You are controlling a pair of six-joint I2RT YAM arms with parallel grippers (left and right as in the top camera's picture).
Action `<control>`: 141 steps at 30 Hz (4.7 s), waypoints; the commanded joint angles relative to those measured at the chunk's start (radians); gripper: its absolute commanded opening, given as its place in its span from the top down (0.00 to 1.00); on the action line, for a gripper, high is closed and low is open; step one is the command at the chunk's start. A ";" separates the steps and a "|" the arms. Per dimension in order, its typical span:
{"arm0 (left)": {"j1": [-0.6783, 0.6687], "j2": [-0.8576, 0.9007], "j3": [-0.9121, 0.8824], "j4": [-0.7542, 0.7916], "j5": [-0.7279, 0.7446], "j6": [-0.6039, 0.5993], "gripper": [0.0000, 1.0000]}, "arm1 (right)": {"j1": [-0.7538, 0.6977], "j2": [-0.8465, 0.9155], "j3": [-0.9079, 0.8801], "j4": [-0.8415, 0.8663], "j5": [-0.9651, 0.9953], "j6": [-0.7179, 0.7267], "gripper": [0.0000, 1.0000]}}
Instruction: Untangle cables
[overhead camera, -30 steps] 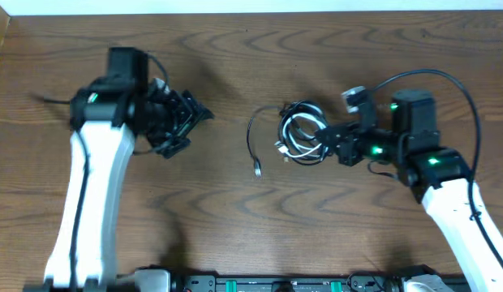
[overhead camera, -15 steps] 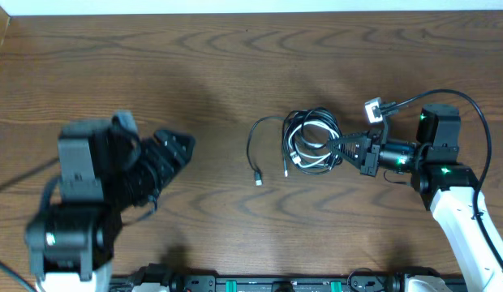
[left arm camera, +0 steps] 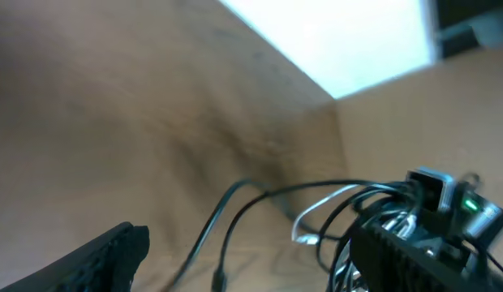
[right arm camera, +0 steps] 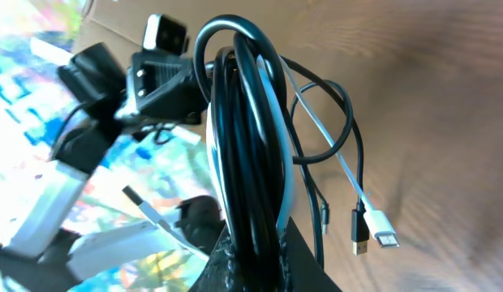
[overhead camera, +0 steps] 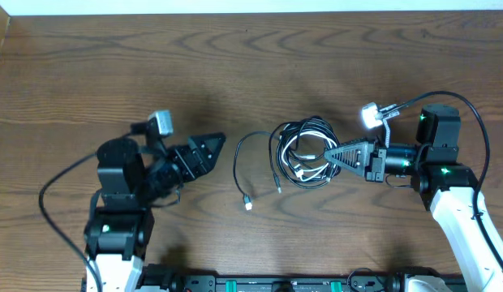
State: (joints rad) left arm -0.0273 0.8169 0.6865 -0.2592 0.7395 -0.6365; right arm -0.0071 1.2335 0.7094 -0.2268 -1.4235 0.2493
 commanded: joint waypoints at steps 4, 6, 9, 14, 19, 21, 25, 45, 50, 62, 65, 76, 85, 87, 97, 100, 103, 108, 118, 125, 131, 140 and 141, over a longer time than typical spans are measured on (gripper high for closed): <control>0.002 0.081 0.002 0.188 0.282 0.279 0.11 | -0.004 -0.003 -0.004 -0.004 -0.109 0.073 0.99; 0.000 0.105 0.002 0.217 0.325 0.326 0.10 | -0.004 -0.003 -0.004 -0.016 -0.130 0.085 0.99; -0.031 0.140 0.002 0.224 0.326 0.357 0.09 | 0.008 -0.003 -0.004 -0.032 -0.129 0.122 0.99; -0.137 0.213 0.002 0.271 0.326 0.382 0.10 | 0.071 -0.003 -0.004 -0.031 -0.127 0.161 0.99; -0.222 0.259 0.002 0.347 0.326 0.382 0.13 | 0.100 -0.003 -0.004 -0.030 -0.096 0.198 0.99; -0.233 0.264 0.002 0.352 0.326 0.386 0.18 | 0.098 -0.003 -0.004 -0.030 -0.094 0.207 0.99; -0.234 0.267 0.002 0.350 0.326 0.393 0.37 | 0.098 -0.003 -0.004 -0.030 -0.094 0.207 0.99; -0.317 0.278 0.002 0.248 0.385 0.442 0.60 | 0.098 -0.003 -0.004 -0.023 -0.094 0.207 0.99; -0.317 0.287 0.002 0.248 0.374 0.442 0.80 | 0.098 -0.003 -0.004 -0.024 -0.094 0.207 0.99; -0.317 0.306 0.002 0.199 0.118 0.341 0.92 | 0.099 -0.003 -0.004 -0.018 0.244 0.163 0.64; -0.317 0.306 0.002 0.174 0.005 0.282 0.92 | 0.098 -0.003 -0.004 -0.018 0.369 0.116 0.51; -0.317 0.306 0.002 0.147 -0.168 0.103 0.92 | 0.101 -0.003 -0.004 0.065 0.241 0.113 0.53; -0.401 0.306 0.002 0.148 -0.141 0.092 0.92 | 0.275 -0.003 -0.004 0.171 0.389 0.090 0.61; -0.425 0.306 0.002 0.148 -0.141 0.092 0.92 | 0.325 -0.003 -0.004 0.171 0.486 0.098 0.63; -0.463 0.306 0.002 0.187 -0.095 0.093 0.92 | 0.397 -0.003 -0.004 0.175 0.643 0.139 0.62; -0.463 0.306 0.002 0.200 -0.073 0.093 0.92 | 0.402 -0.003 -0.004 0.185 0.665 0.140 0.61; -0.463 0.306 0.002 0.200 -0.073 0.093 0.92 | 0.401 -0.003 -0.004 0.207 0.660 0.177 0.64; -0.463 0.306 0.002 0.200 -0.066 0.093 0.92 | 0.402 -0.003 -0.004 0.237 0.642 0.217 0.66; -0.463 0.306 0.002 0.204 -0.038 0.101 0.92 | 0.428 -0.003 -0.004 0.262 0.639 0.223 0.65; -0.463 0.306 0.002 0.212 -0.013 0.104 0.92 | 0.429 -0.003 -0.004 0.280 0.639 0.249 0.78; -0.463 0.306 0.002 0.211 -0.014 0.124 0.92 | 0.428 -0.003 -0.004 0.295 0.597 0.283 0.99; -0.463 0.306 0.002 0.140 -0.221 0.196 0.92 | 0.359 -0.003 -0.004 0.457 0.294 0.369 0.99; -0.463 0.306 0.002 0.129 -0.245 0.196 0.92 | 0.342 -0.003 -0.004 0.479 0.259 0.384 0.99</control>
State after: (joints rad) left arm -0.4866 1.1164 0.6830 -0.0937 0.6182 -0.4778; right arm 0.3725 1.2434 0.6868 0.1936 -0.9466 0.5709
